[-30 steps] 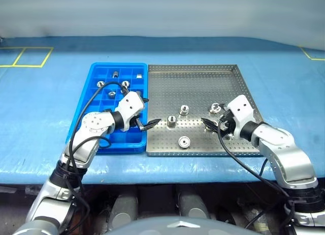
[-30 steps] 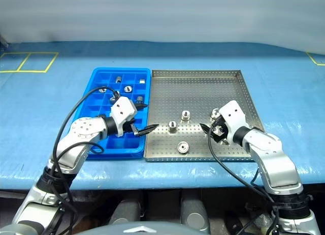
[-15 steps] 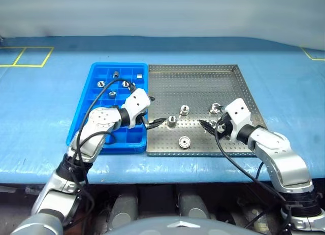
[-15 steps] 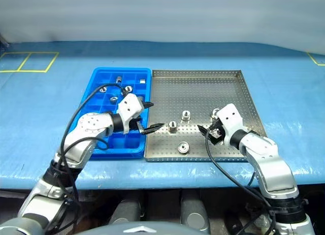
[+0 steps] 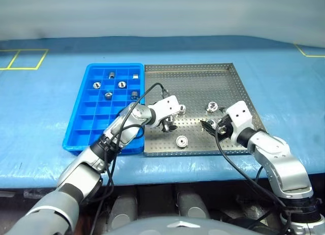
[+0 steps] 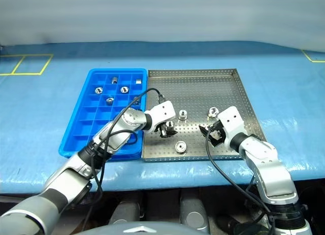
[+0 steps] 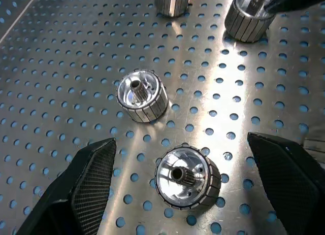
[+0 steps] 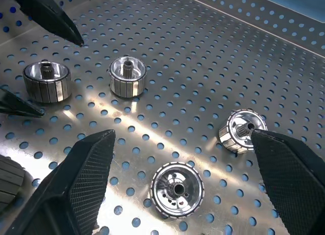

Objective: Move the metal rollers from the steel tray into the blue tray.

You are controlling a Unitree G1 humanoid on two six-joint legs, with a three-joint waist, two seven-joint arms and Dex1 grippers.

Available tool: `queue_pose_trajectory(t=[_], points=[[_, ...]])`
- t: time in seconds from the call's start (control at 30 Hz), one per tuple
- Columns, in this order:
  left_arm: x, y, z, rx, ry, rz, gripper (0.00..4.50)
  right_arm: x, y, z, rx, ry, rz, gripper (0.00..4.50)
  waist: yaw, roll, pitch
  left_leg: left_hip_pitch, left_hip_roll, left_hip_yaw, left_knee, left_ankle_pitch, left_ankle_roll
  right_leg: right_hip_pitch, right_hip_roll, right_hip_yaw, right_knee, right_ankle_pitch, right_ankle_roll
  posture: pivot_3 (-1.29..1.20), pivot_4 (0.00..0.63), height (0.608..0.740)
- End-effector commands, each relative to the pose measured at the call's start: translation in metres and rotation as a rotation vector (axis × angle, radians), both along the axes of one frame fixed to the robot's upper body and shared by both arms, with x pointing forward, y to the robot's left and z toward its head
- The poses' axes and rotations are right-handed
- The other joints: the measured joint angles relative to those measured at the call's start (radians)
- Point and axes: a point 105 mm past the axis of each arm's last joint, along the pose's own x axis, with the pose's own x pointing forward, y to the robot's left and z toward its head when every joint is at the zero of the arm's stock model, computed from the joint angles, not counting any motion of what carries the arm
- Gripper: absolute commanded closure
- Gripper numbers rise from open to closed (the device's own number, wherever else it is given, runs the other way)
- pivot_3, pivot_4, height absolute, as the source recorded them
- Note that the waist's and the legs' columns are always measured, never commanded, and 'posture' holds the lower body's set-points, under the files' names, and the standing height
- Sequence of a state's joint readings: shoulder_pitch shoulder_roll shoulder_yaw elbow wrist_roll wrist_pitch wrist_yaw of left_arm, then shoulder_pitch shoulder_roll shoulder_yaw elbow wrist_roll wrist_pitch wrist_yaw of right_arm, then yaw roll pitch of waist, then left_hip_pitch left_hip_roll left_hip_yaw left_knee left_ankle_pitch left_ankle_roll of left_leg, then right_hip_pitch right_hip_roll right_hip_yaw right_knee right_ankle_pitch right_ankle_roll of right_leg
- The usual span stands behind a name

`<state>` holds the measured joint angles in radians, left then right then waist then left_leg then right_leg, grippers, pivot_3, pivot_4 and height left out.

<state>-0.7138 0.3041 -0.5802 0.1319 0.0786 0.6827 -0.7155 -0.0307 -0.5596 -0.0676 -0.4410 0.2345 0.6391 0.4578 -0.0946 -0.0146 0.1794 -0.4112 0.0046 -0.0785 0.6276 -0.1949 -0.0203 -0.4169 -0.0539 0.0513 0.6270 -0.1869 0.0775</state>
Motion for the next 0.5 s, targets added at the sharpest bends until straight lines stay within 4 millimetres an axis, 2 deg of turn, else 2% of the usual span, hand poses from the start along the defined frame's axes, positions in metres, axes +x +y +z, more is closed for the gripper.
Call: queue_pose_trajectory(t=[0.03,0.13,0.23,0.4,0.5], points=[[0.003,-0.002,0.01,0.017,-0.054,-0.012,0.0,0.0,-0.005,0.017,-0.009,-0.077,-0.025,0.01,-0.001,0.0,0.0,0.0,0.0,0.0,0.0,0.0,0.0,0.0,0.0,0.0,0.0,0.0,0.0,-0.16,0.15,0.74],[0.003,0.002,0.007,0.023,-0.042,-0.004,0.0,0.001,-0.006,0.017,-0.01,-0.08,-0.034,0.01,-0.001,0.0,0.0,0.0,0.0,0.0,0.0,0.0,0.0,0.0,0.0,0.001,0.0,0.0,0.0,-0.16,0.15,0.74],[0.001,0.0,0.004,0.004,-0.021,0.0,0.59,0.002,-0.005,0.017,-0.012,-0.083,-0.034,0.0,0.0,0.0,0.0,0.0,0.0,0.0,0.0,0.0,0.0,0.0,0.0,0.001,0.0,0.0,0.0,-0.16,0.15,0.74],[-0.003,-0.007,0.002,-0.06,0.029,0.009,2.23,0.0,0.004,0.016,-0.004,-0.068,0.013,0.0,0.0,0.0,0.0,0.0,0.0,0.0,0.0,0.0,0.0,0.0,0.0,0.001,0.0,0.0,0.0,-0.16,0.15,0.74],[-0.005,-0.01,0.002,-0.074,0.035,-0.003,2.23,-0.002,0.009,0.013,-0.006,-0.057,0.038,0.0,-0.001,0.0,0.0,0.0,0.0,0.0,0.0,0.0,0.0,0.0,0.0,0.001,0.0,0.0,0.0,-0.16,0.15,0.74]])
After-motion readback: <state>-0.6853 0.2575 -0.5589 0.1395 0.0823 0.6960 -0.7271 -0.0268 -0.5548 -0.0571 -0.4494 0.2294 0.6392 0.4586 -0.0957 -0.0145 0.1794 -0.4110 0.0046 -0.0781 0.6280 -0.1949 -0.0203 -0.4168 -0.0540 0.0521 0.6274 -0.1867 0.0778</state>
